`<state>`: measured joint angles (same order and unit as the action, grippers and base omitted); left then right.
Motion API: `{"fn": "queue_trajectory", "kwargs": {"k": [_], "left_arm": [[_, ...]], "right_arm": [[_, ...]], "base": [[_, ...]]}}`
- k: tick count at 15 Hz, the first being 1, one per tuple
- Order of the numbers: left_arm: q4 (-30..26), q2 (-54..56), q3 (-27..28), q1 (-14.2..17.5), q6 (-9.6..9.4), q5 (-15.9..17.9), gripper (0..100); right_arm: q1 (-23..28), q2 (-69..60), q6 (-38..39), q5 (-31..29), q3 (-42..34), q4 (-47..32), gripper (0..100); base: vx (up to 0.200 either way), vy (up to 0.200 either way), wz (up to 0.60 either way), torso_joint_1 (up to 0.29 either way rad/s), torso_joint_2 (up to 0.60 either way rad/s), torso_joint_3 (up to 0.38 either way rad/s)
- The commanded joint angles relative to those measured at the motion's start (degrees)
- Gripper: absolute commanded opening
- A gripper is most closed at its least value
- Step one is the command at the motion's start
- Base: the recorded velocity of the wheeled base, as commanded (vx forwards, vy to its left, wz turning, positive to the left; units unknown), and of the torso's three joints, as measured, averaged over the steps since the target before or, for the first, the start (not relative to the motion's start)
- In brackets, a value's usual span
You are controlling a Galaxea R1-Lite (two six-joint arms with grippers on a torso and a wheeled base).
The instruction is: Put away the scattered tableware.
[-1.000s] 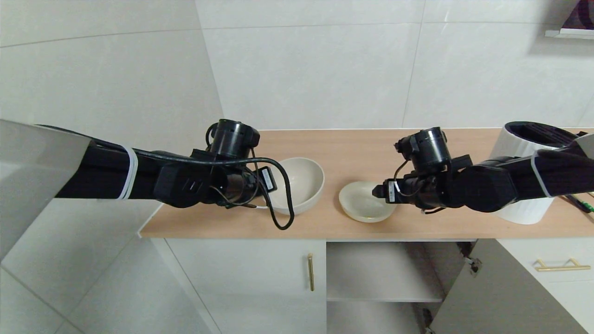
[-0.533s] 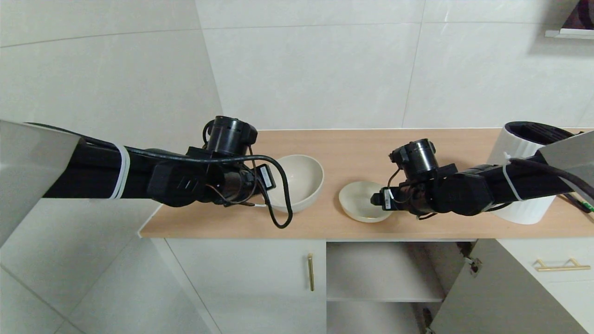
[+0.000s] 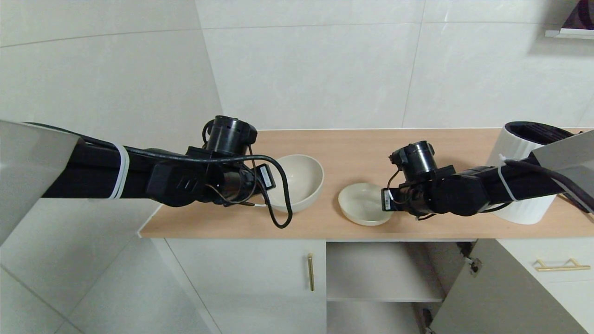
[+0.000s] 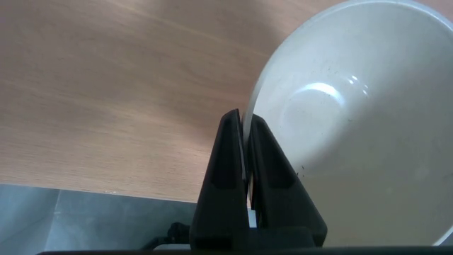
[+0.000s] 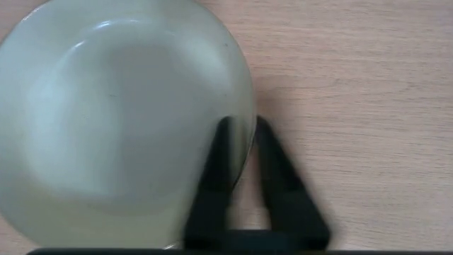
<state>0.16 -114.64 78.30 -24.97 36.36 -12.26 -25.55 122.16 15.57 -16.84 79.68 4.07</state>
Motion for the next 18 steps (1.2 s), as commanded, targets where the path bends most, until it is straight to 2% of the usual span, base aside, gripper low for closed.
{"fn": "queue_trajectory", "kwargs": {"k": [1,7,10,13,14,16,18], "left_arm": [[0.0,0.1,0.0,0.0,0.02,0.0,0],[0.1,1.4,-0.8,0.0,0.02,0.0,0],[0.2,7.9,-6.3,0.1,-0.33,0.1,0],[0.2,13.7,-12.4,0.1,-0.42,1.6,0],[0.2,16.1,-14.8,0.1,-0.59,2.5,0],[0.2,21.7,-19.5,0.0,-1.03,6.4,0],[0.2,25.8,-23.6,0.0,-3.85,9.5,0]], "right_arm": [[0.0,-0.1,0.0,0.0,0.0,0.0,0],[0.0,-1.8,0.1,0.0,-0.3,-0.2,0],[0.0,-7.7,1.7,0.9,-3.8,-0.4,0],[-0.1,-15.7,1.9,5.5,-9.8,-0.4,0],[0.0,-19.5,2.5,7.6,-13.3,-0.4,0],[0.0,-25.1,2.6,9.4,-19.1,-0.4,0],[-0.1,-28.2,2.5,9.5,-22.8,-0.5,0]], "base": [[0.0,0.0,0.0,0.0,0.0,0.0],[0.0,0.0,0.0,0.0,0.0,0.0],[0.0,0.0,0.0,0.0,0.0,0.0],[0.0,0.0,0.0,0.0,0.0,0.0],[0.0,0.0,0.0,0.0,0.0,0.0],[0.0,0.0,0.0,0.0,0.0,0.0],[0.0,0.0,0.0,0.0,0.0,0.0]]}}
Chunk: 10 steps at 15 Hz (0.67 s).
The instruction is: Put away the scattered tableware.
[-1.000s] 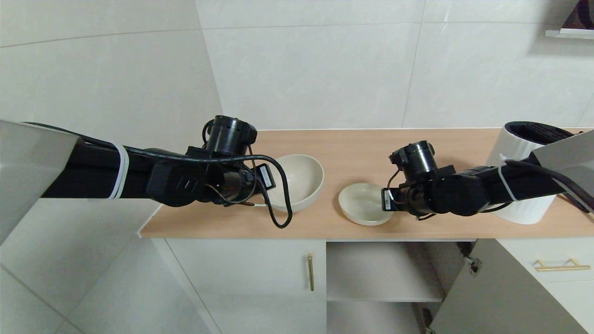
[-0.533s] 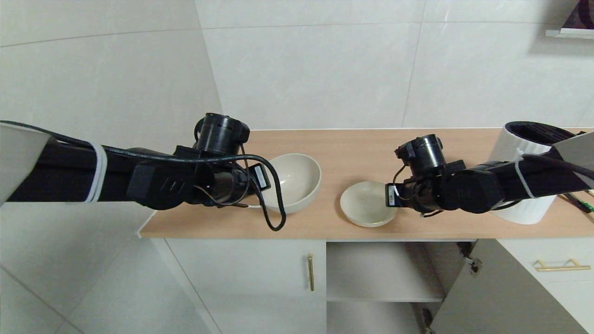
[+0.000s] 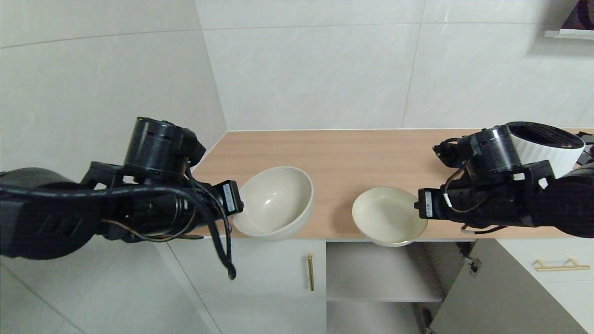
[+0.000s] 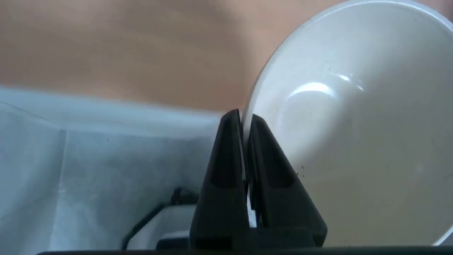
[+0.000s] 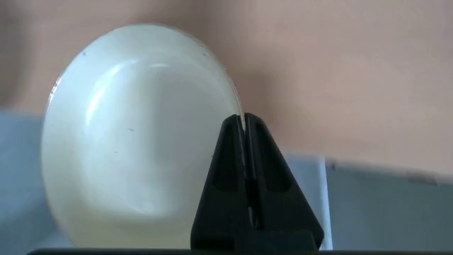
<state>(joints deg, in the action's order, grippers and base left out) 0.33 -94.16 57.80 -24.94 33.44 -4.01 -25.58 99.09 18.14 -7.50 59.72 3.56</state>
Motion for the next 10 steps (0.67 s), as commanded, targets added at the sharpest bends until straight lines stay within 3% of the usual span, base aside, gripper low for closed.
{"fn": "queue_trajectory", "kwargs": {"k": [1,5,8,10], "left_arm": [[0.1,6.4,-4.4,0.0,-1.97,2.0,0],[0.1,5.9,-4.6,0.0,-2.06,2.0,0],[0.1,6.0,-4.6,0.0,-2.06,2.0,0],[0.1,5.9,-4.6,0.0,-2.15,2.1,0]], "right_arm": [[-0.1,-6.2,0.0,0.3,-4.2,0.0,0],[0.0,-8.6,-0.1,3.3,-8.0,0.7,0],[0.0,-8.2,-0.2,3.2,-8.2,0.7,0],[0.1,-7.7,-0.3,3.1,-8.3,0.7,0]], "base": [[0.0,0.0,0.0,0.0,0.0,0.0],[0.0,0.0,0.0,0.0,0.0,0.0],[-0.2,0.0,0.0,0.005,0.0,0.004],[0.0,0.0,0.0,0.0,0.0,0.0]]}}
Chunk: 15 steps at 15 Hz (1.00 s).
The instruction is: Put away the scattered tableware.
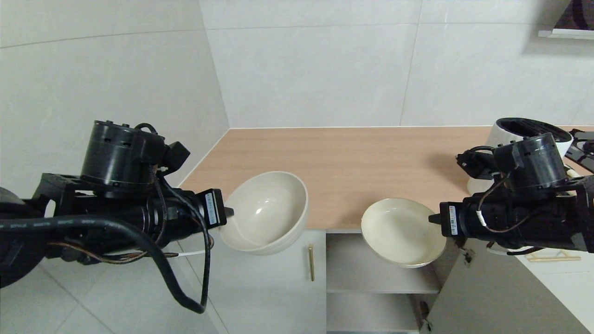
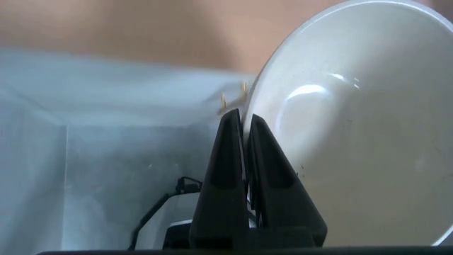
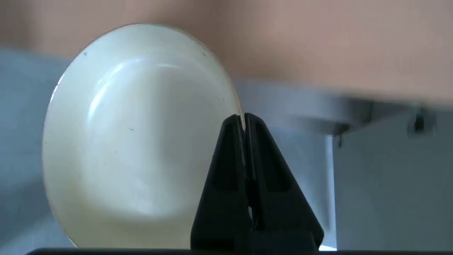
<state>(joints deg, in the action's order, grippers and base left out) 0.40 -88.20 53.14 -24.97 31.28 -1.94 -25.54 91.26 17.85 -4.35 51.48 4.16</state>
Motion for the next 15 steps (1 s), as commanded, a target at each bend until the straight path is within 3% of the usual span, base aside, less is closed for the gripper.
{"fn": "queue_trajectory", "kwargs": {"k": [1,15], "left_arm": [[0.0,0.0,0.0,0.0,0.01,0.0,0],[0.0,0.0,0.0,-0.1,0.01,0.0,0]], "right_arm": [[0.1,0.2,0.0,0.0,-0.1,0.1,0],[0.1,1.7,-0.1,-0.2,-0.1,0.1,0]], "base": [[0.0,0.0,0.0,0.0,0.0,0.0],[0.0,0.0,0.0,0.0,0.0,0.0]]}}
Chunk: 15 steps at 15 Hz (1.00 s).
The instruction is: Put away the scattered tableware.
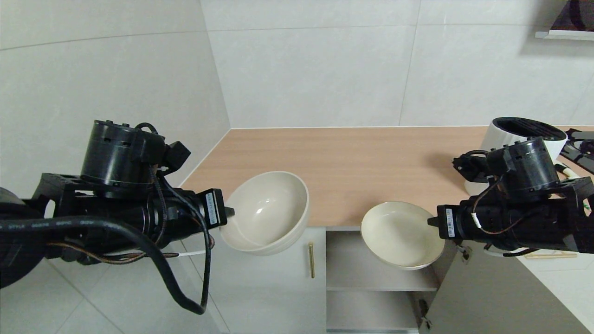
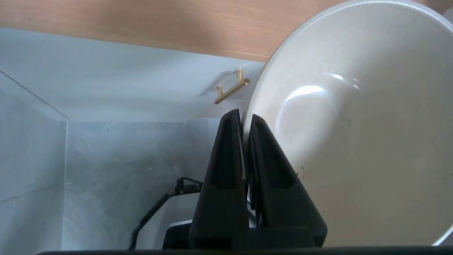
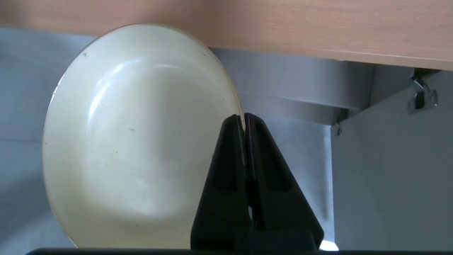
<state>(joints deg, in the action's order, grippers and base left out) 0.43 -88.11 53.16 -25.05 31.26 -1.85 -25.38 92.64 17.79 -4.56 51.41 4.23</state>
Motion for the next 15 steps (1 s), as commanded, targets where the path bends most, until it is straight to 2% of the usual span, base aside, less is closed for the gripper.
{"fn": "queue_trajectory", "kwargs": {"k": [1,5,15], "left_arm": [[0.0,-0.2,0.0,0.0,0.03,0.0,0],[0.0,-0.2,0.1,0.0,0.03,0.0,0],[0.0,-0.1,0.1,0.0,0.12,0.0,0]], "right_arm": [[0.0,0.4,0.0,0.0,0.0,0.1,0],[0.0,0.5,0.0,-0.1,0.0,0.1,0],[0.0,0.6,0.0,0.0,-0.1,0.0,0]], "base": [[0.0,0.0,0.0,0.0,0.0,0.0],[0.0,0.0,0.0,-0.05,0.12,0.067],[0.0,0.0,0.0,-0.197,0.48,0.274]]}}
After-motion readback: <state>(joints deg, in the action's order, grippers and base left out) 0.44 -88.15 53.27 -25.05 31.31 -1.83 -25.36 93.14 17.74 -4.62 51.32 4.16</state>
